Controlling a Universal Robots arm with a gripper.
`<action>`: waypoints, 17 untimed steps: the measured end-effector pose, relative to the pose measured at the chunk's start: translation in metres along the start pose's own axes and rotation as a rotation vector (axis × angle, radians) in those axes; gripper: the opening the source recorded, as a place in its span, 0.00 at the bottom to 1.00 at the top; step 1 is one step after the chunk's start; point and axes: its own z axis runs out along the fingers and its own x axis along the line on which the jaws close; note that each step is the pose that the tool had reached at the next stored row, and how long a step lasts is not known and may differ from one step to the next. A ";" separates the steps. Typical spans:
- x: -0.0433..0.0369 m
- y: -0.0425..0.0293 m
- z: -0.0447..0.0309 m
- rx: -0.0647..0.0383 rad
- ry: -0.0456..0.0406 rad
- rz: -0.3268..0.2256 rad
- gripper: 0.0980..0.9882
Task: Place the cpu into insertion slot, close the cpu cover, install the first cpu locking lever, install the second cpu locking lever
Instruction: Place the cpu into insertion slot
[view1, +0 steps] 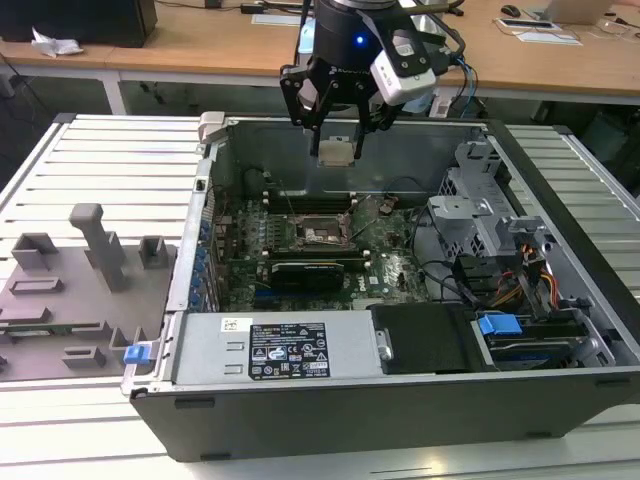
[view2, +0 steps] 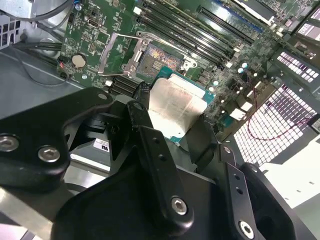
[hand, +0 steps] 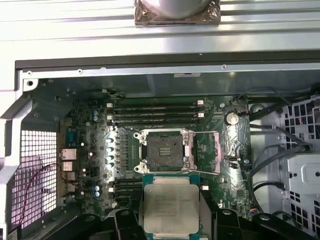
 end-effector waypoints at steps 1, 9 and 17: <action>0.0001 0.0000 0.0000 0.000 -0.0001 0.001 0.49; 0.0004 0.0000 0.0000 0.000 -0.0014 0.016 0.49; 0.0004 0.0000 0.0000 -0.001 -0.0029 0.032 0.49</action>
